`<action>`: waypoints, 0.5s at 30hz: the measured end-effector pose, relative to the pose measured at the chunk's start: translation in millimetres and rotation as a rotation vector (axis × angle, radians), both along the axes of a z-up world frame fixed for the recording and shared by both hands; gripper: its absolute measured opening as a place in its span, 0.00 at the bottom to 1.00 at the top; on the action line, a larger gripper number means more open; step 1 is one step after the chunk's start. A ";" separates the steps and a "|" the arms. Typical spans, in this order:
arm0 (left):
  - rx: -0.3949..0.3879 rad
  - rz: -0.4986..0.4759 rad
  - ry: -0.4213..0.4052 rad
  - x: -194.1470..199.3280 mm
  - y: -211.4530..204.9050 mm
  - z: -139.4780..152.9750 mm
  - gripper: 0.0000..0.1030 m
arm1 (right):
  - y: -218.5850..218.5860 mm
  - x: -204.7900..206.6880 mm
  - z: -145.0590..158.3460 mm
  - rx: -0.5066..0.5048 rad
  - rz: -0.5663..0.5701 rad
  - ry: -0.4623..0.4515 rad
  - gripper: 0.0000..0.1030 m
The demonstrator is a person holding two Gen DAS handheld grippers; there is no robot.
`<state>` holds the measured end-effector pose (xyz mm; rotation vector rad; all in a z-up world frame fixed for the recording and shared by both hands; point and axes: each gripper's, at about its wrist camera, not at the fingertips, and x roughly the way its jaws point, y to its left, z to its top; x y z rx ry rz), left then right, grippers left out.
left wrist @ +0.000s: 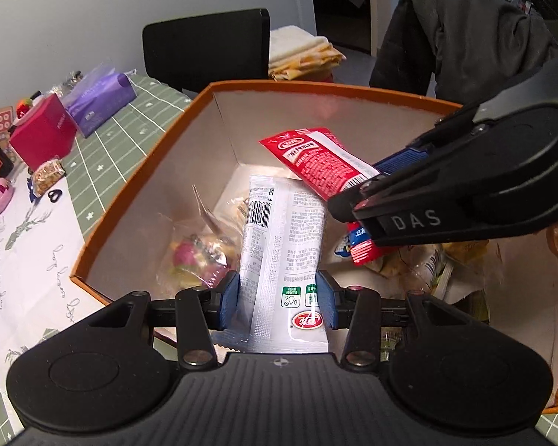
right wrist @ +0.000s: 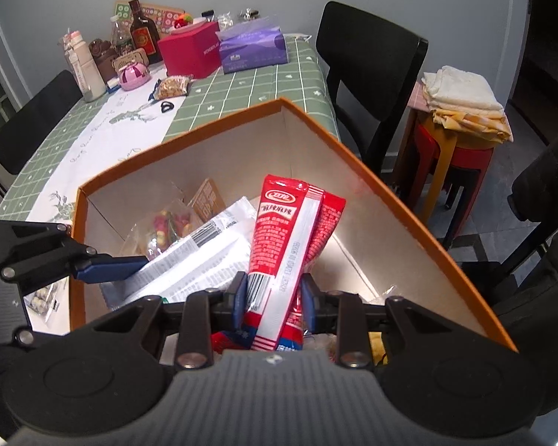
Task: Organize snacks
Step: 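Open the left tool to drop the white packet while the right drops the red packet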
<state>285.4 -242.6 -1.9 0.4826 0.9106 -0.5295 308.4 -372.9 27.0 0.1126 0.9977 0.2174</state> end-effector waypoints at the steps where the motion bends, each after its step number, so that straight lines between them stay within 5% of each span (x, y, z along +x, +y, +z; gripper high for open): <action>1: 0.004 -0.002 0.006 0.1 -0.1 -2.0 0.49 | 1.0 1.0 -1.7 0.001 0.002 0.004 0.27; 15: 0.025 -0.003 0.006 -2.0 -7.4 -7.8 0.58 | 0.7 6.3 -8.8 0.028 -0.018 0.029 0.38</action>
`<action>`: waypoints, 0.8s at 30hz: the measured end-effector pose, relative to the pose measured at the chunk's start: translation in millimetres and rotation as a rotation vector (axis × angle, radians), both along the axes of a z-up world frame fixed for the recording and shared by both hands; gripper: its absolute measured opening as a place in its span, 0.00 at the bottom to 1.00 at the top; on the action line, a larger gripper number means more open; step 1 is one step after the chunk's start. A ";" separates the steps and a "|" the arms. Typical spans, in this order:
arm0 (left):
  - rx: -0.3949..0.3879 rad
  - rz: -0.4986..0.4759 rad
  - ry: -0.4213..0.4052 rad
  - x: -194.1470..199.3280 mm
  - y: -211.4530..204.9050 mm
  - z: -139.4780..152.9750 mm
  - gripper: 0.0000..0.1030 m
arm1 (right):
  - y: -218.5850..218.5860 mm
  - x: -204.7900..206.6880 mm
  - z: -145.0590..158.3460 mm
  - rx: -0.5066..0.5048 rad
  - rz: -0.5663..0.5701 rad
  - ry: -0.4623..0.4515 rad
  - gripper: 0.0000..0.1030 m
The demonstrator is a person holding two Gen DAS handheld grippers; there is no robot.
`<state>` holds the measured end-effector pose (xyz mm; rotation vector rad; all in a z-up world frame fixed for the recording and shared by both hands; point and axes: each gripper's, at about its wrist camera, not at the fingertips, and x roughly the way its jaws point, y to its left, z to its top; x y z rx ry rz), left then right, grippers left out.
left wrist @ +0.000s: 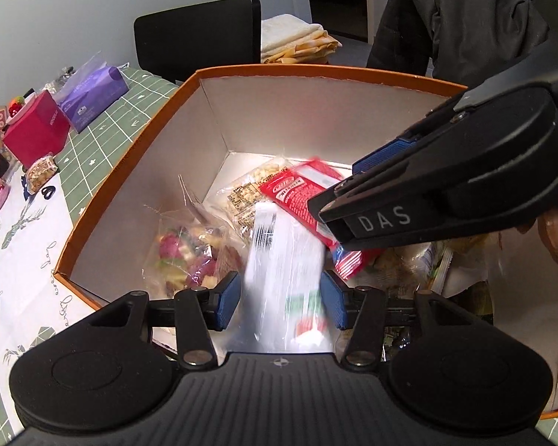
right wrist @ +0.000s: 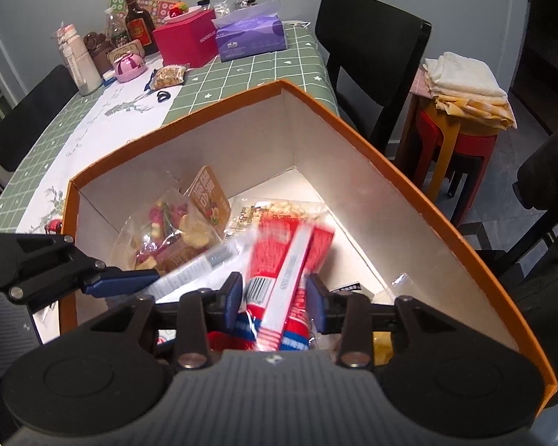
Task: Organize snacks
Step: 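Open the left tool to drop the white packet while the right drops the red packet, then withdraw both open tools from the box back toward the table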
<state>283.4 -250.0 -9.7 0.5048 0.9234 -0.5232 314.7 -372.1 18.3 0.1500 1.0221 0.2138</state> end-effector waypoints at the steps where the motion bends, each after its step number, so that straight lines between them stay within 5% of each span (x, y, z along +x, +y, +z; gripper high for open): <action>1: -0.003 0.003 -0.002 0.1 0.6 0.9 0.58 | -0.9 -0.1 0.7 0.002 -0.003 -0.001 0.38; 14: -0.048 0.052 -0.058 -7.4 24.6 38.7 0.64 | 3.2 -9.1 27.1 0.006 -0.032 -0.070 0.39; 24: -0.068 0.140 -0.149 -31.1 99.8 96.7 0.65 | 48.3 -28.3 68.4 -0.046 0.025 -0.154 0.39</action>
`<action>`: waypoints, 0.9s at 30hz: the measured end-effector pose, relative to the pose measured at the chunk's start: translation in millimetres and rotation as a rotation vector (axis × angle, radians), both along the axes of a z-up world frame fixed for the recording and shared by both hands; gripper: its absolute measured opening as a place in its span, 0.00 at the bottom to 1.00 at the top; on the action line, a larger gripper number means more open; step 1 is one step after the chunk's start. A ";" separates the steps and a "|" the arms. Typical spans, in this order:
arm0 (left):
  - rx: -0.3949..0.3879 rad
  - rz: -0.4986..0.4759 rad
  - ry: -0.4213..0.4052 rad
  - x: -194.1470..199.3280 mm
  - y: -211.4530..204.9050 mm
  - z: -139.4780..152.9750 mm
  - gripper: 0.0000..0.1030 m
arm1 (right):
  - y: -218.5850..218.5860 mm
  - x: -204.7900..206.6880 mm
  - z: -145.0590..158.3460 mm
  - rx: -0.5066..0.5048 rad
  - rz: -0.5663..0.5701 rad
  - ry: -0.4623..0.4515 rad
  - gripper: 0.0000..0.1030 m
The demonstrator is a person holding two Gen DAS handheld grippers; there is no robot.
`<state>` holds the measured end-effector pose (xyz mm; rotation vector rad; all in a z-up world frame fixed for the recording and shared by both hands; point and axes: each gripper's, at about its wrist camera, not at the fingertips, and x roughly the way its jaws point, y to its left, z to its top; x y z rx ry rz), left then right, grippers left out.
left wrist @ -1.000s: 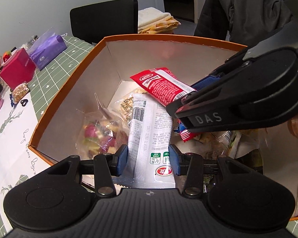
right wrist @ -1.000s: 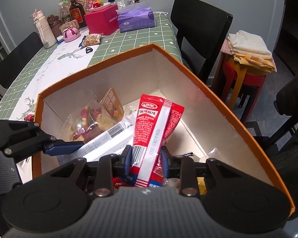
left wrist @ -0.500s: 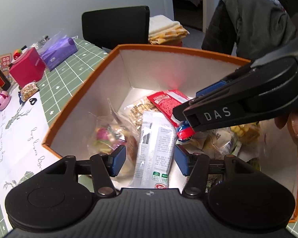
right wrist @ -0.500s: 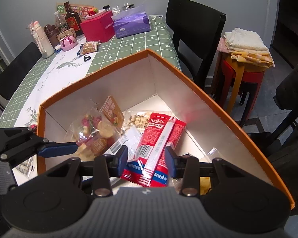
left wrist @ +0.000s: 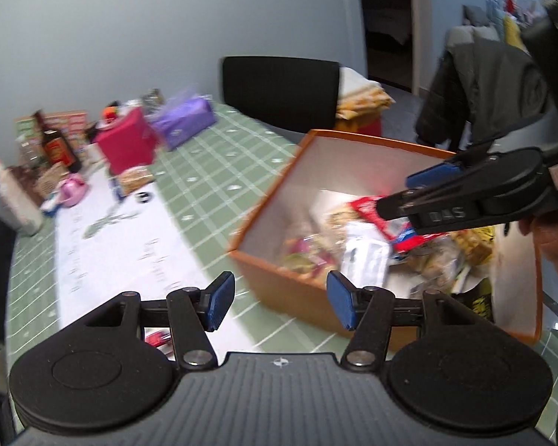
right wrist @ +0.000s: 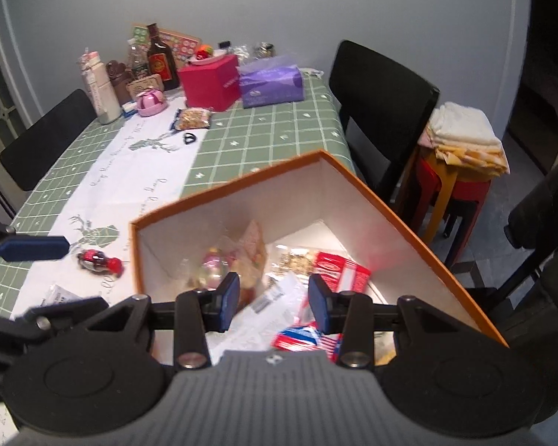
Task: Organize snacks
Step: 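Withdraw both open tools from the box back toward the table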
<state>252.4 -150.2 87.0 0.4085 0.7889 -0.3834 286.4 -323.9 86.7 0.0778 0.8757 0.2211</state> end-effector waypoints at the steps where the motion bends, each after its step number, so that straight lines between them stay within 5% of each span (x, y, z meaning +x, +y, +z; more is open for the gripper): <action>1: -0.003 0.013 -0.006 -2.4 8.6 4.2 0.65 | 7.7 -3.4 5.9 -0.004 0.012 -0.012 0.39; 7: -0.047 0.088 -0.041 -26.3 63.2 28.1 0.67 | 56.6 -25.0 27.8 -0.032 0.102 -0.065 0.39; 14: -0.081 0.191 -0.039 -47.4 123.5 29.5 0.68 | 116.8 -56.6 19.2 -0.081 0.241 -0.059 0.39; 23: -0.141 0.292 -0.010 -61.2 182.4 2.7 0.68 | 165.6 -62.2 5.6 -0.131 0.313 -0.046 0.39; 27: -0.084 0.286 0.033 -59.8 187.2 -22.3 0.68 | 175.2 -60.4 -2.6 -0.144 0.325 -0.033 0.39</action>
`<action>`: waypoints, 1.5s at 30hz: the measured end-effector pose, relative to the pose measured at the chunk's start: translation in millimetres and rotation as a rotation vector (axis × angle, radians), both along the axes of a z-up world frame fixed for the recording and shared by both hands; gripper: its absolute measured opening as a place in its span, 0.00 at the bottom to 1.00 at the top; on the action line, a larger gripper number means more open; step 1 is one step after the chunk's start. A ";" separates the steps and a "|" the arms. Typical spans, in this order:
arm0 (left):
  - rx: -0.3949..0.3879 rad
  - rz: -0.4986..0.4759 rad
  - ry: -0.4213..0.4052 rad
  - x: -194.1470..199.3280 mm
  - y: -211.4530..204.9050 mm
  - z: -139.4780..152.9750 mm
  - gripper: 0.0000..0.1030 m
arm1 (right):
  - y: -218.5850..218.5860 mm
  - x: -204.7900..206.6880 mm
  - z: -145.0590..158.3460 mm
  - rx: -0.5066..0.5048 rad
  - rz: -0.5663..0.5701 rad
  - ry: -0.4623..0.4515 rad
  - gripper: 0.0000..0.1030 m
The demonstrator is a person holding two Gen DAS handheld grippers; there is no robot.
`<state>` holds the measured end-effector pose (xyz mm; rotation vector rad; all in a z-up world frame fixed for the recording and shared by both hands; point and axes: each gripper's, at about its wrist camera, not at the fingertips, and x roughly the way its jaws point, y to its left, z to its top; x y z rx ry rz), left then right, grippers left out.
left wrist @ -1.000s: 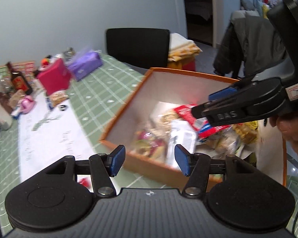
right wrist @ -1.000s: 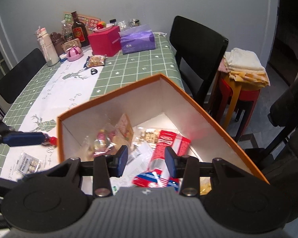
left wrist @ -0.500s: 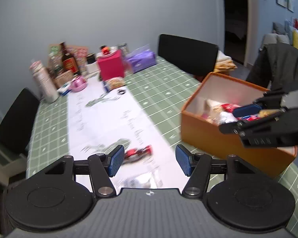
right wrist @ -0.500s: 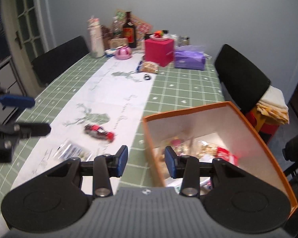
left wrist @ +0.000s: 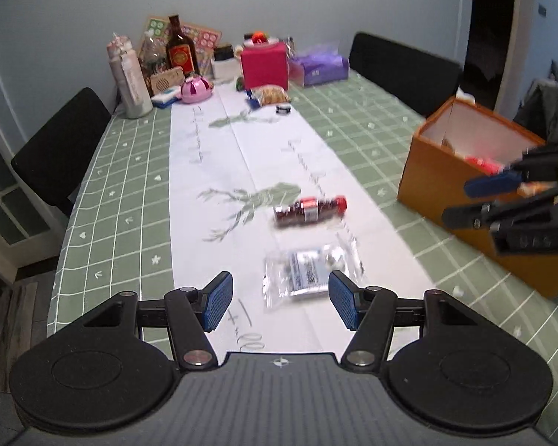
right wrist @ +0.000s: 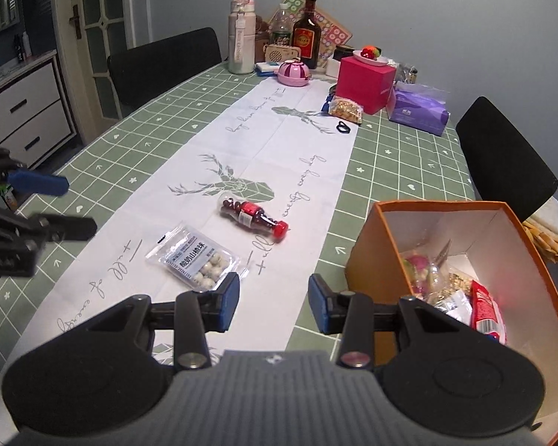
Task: Organize snacks
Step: 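Withdraw both open tools from the box back toward the table, then grasp the clear yogurt-ball bag with the left tool while the right grasps the candy bottle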
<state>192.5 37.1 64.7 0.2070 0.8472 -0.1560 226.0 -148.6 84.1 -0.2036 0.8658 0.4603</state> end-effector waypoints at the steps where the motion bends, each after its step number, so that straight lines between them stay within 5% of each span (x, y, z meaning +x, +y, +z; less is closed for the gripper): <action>1: 0.013 -0.013 0.003 -0.8 -1.4 -3.0 0.68 | 1.0 0.7 -1.9 -0.003 -0.001 0.003 0.39; 14: 0.040 -0.115 0.031 29.5 -25.3 -43.2 0.72 | -2.1 33.6 -7.6 0.013 -0.033 0.000 0.43; 17: 0.022 -0.125 0.032 37.4 -30.4 -52.8 0.80 | 0.1 49.8 -8.9 0.027 -0.020 0.012 0.47; 26: 0.009 -0.210 0.067 64.7 -34.3 -76.7 0.82 | 50.8 89.4 -43.4 -0.134 0.257 0.104 0.53; 31: 0.083 -0.352 0.059 79.8 -30.1 -73.2 0.82 | 70.8 114.3 -52.3 -0.161 0.306 0.125 0.53; 39: 0.252 -0.738 0.212 98.3 -31.9 -87.0 0.82 | 95.3 152.3 -61.1 -0.205 0.485 0.237 0.54; 45: 0.269 -0.834 0.278 122.1 -35.8 -100.5 0.82 | 111.5 169.0 -72.3 -0.262 0.625 0.276 0.53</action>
